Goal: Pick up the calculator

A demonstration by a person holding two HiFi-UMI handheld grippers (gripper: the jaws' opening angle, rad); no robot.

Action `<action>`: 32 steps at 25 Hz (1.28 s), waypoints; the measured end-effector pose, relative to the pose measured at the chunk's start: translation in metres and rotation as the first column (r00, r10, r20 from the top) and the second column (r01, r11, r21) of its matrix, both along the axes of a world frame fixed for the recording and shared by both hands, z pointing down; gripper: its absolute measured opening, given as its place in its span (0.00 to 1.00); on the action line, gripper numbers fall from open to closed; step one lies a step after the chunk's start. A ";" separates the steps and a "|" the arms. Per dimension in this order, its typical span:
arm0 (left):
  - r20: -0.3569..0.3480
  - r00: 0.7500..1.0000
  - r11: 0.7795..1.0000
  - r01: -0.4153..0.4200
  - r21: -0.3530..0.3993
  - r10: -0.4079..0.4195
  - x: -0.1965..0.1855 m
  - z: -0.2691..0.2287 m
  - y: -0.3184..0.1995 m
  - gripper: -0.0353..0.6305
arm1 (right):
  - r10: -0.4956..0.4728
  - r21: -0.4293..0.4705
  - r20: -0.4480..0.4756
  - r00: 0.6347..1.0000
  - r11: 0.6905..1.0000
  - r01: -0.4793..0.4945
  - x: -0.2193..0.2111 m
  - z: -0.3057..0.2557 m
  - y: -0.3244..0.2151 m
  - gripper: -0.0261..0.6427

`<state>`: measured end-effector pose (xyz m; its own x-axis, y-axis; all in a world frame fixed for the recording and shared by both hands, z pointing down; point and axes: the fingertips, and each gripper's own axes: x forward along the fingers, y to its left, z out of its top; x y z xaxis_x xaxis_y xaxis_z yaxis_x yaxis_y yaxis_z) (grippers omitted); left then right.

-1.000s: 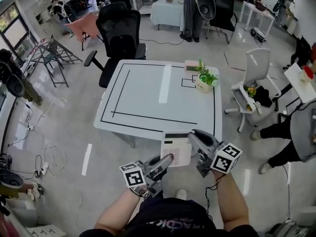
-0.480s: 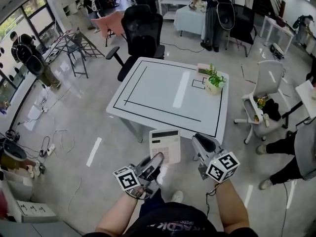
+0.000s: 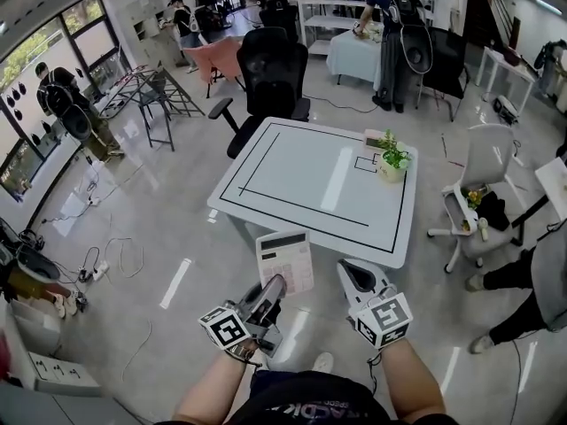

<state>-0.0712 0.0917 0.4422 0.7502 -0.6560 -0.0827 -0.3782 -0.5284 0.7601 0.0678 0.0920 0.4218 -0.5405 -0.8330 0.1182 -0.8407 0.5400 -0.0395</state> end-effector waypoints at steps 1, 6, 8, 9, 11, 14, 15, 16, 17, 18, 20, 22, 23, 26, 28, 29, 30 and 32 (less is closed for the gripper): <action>0.002 1.000 1.000 -0.001 0.005 0.001 -0.002 -0.001 0.000 0.15 | 0.002 0.000 0.001 1.000 1.000 -0.002 -0.003 0.000 0.001 0.04; 0.003 1.000 1.000 -0.020 0.015 0.020 -0.010 -0.001 0.003 0.15 | 0.020 -0.006 0.014 1.000 1.000 -0.020 -0.014 0.001 0.005 0.04; 0.004 1.000 0.999 -0.027 0.024 0.027 -0.013 -0.002 0.003 0.15 | 0.026 -0.009 0.019 0.999 1.000 -0.026 -0.016 0.001 0.005 0.04; 0.005 1.000 0.999 -0.030 0.025 0.030 -0.013 -0.003 0.003 0.15 | 0.029 -0.011 0.021 0.999 1.000 -0.029 -0.017 0.000 0.006 0.04; 0.000 0.999 0.999 -0.034 0.020 0.034 -0.012 -0.007 0.003 0.15 | 0.034 -0.014 0.022 0.999 0.999 -0.034 -0.017 0.000 0.007 0.04; -0.008 0.999 0.999 -0.038 0.018 0.039 -0.010 -0.008 0.005 0.15 | 0.040 -0.019 0.022 0.999 0.999 -0.039 -0.016 0.001 0.009 0.04; -0.009 0.999 0.999 -0.041 0.019 0.041 -0.009 -0.008 0.006 0.15 | 0.041 -0.021 0.021 0.999 0.999 -0.040 -0.015 0.002 0.011 0.04; -0.010 0.999 0.999 -0.043 0.019 0.043 -0.008 -0.008 0.007 0.15 | 0.042 -0.023 0.022 0.999 0.999 -0.042 -0.014 0.003 0.012 0.04; -0.010 0.999 0.999 -0.045 0.020 0.045 -0.006 -0.008 0.008 0.15 | 0.043 -0.024 0.023 0.999 0.999 -0.043 -0.013 0.004 0.013 0.04; -0.011 0.999 0.999 -0.046 0.021 0.047 -0.005 -0.008 0.009 0.15 | 0.044 -0.025 0.023 0.999 0.999 -0.044 -0.012 0.004 0.013 0.04; -0.017 0.999 0.999 -0.045 0.016 0.045 -0.003 -0.008 0.010 0.15 | 0.045 -0.024 0.023 0.999 0.999 -0.044 -0.010 0.003 0.014 0.04; -0.023 0.999 0.999 -0.043 0.014 0.043 -0.001 -0.007 0.011 0.15 | 0.044 -0.022 0.022 0.999 0.999 -0.043 -0.008 0.003 0.014 0.04; -0.025 0.999 0.999 -0.043 0.017 0.043 0.000 -0.007 0.011 0.15 | 0.043 -0.022 0.020 0.999 0.999 -0.042 -0.007 0.003 0.015 0.04; -0.026 0.999 0.999 -0.043 0.015 0.044 0.002 -0.006 0.012 0.15 | 0.041 -0.020 0.019 0.999 0.999 -0.040 -0.004 0.003 0.015 0.04; -0.023 0.999 0.999 -0.045 0.011 0.045 0.005 -0.007 0.011 0.15 | 0.041 -0.019 0.022 0.999 0.999 -0.041 -0.002 0.002 0.014 0.04; -0.023 0.999 0.999 -0.045 0.011 0.046 0.007 -0.007 0.011 0.15 | 0.041 -0.019 0.024 0.999 0.999 -0.041 -0.001 0.002 0.013 0.04; -0.023 0.999 0.999 -0.046 0.012 0.046 0.008 -0.007 0.010 0.15 | 0.041 -0.019 0.026 0.999 0.999 -0.041 0.001 0.003 0.012 0.04; -0.024 0.999 0.999 -0.045 0.014 0.046 0.011 -0.006 0.007 0.15 | 0.041 -0.018 0.028 0.999 0.999 -0.041 0.003 0.004 0.010 0.04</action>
<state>-0.0602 0.0985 0.4361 0.7769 -0.6199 -0.1102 -0.3347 -0.5549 0.7616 0.0710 0.1016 0.4259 -0.5095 -0.8524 0.1178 -0.8605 0.5042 -0.0730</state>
